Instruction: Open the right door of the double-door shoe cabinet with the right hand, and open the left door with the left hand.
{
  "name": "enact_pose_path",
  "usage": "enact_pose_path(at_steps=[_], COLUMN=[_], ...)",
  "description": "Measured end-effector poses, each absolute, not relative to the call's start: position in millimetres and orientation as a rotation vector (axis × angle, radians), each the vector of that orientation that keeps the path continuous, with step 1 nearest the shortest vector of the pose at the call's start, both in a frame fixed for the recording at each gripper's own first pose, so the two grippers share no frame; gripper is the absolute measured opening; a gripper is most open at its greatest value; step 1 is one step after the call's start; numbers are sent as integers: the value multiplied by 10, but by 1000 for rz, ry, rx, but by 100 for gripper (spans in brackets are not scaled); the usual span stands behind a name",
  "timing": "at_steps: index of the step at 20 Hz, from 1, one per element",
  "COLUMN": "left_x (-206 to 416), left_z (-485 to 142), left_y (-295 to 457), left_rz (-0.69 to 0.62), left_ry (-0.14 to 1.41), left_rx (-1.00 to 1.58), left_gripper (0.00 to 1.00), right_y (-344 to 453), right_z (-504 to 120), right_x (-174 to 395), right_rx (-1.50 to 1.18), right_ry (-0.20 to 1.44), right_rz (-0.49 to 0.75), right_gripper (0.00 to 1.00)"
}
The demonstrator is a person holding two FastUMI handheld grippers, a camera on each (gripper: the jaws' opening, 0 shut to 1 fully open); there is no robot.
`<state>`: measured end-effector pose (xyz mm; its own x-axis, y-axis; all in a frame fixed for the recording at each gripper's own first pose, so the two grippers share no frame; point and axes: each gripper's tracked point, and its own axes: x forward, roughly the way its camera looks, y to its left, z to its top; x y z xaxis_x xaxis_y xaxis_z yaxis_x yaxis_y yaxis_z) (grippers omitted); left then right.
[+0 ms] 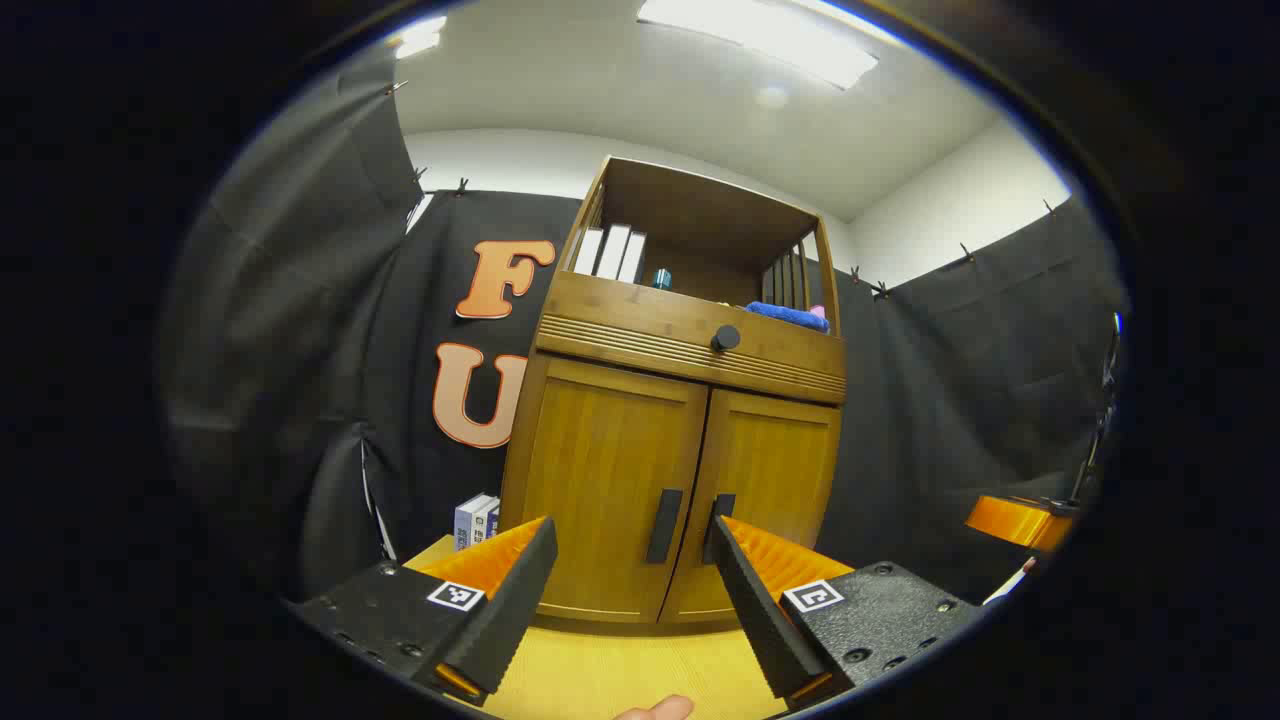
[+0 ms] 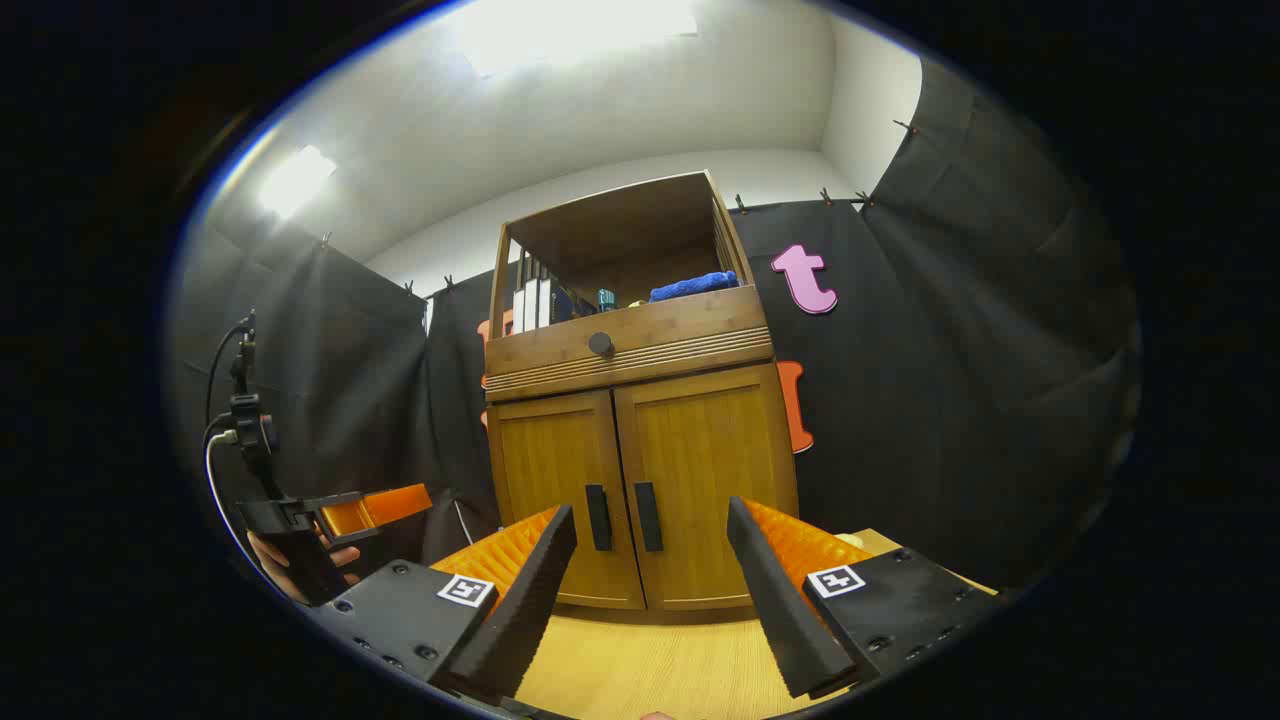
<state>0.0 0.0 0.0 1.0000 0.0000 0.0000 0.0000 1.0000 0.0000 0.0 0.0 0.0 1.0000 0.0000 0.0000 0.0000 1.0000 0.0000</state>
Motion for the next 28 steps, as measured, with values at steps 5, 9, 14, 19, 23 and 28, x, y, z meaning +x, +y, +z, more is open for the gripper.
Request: enact_pose_path(at_steps=[5,9,14,19,23,28], left_x=[-20,-28,11,13,-9,-9], left_z=[-1,-2,-64,-68,-47,-32], left_y=[-31,2,20,-4,-27,-59], left_rz=[-10,-2,4,-9,-12,-24], left_ry=[-9,-15,6,9,-4,-7], left_rx=[11,1,10,2,-4,-9], left_gripper=[94,94,91,94,95,95], right_y=[-15,10,39,57,68,104], right_z=[3,14,8,6,4,10], right_x=[-13,-23,-34,-34,-34,-29], right_rx=[3,-1,-5,-6,-8,-14], right_ry=[-8,-9,-9,-11,-12,-17], right_rz=[-3,1,8,13,13,23], right_gripper=[98,98,98,98,98,98])
